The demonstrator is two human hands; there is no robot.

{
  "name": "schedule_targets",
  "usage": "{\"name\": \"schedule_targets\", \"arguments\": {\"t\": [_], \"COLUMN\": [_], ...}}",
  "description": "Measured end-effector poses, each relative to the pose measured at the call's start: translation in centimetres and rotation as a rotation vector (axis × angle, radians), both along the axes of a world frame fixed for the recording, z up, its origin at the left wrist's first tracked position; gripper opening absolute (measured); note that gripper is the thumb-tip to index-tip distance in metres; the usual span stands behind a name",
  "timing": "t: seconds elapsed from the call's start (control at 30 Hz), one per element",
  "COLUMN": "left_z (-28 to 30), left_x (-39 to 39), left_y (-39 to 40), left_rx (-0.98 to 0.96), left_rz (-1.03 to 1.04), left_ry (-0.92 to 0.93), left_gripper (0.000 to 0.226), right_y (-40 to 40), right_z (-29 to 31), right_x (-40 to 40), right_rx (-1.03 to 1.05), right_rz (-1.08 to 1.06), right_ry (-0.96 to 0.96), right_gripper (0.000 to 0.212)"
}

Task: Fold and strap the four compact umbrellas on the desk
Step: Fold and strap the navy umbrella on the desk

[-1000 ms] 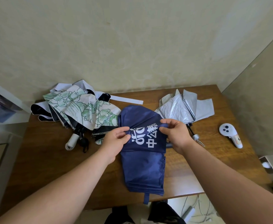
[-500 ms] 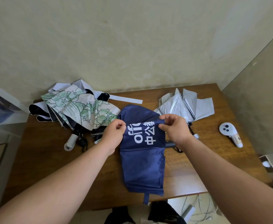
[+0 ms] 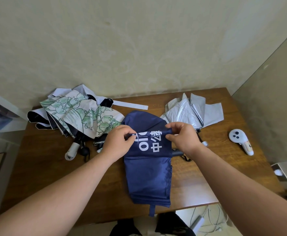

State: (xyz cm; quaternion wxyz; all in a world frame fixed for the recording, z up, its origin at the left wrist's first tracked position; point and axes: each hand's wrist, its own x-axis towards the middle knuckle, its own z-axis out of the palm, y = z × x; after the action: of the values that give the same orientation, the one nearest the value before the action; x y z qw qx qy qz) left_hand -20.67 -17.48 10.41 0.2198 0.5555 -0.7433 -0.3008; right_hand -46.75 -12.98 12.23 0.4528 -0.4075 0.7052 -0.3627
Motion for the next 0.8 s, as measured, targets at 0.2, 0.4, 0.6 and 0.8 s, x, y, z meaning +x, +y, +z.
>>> {"name": "schedule_targets", "arguments": {"t": [0.2, 0.4, 0.6, 0.8], "left_z": [0.8, 0.7, 0.5, 0.4], "left_x": [0.4, 0.5, 1.3, 2.9], "left_y": [-0.3, -0.1, 0.7, 2.9], "left_rx": [0.107, 0.152, 0.244, 0.26], "left_rz": [0.019, 0.062, -0.01, -0.099], "left_ry": [-0.012, 0.034, 0.088, 0.043], "left_gripper": [0.004, 0.014, 0.014, 0.018], "right_y": [-0.3, -0.7, 0.2, 1.7], "right_z": [-0.6, -1.1, -0.9, -2.4], "right_x": [-0.1, 0.1, -0.5, -0.6], "right_rx": [-0.016, -0.14, -0.127, -0.405], "right_rz": [0.039, 0.053, 0.306, 0.506], "right_ry": [0.187, 0.269, 0.275, 0.627], "right_gripper": [0.005, 0.003, 0.065, 0.012]}}
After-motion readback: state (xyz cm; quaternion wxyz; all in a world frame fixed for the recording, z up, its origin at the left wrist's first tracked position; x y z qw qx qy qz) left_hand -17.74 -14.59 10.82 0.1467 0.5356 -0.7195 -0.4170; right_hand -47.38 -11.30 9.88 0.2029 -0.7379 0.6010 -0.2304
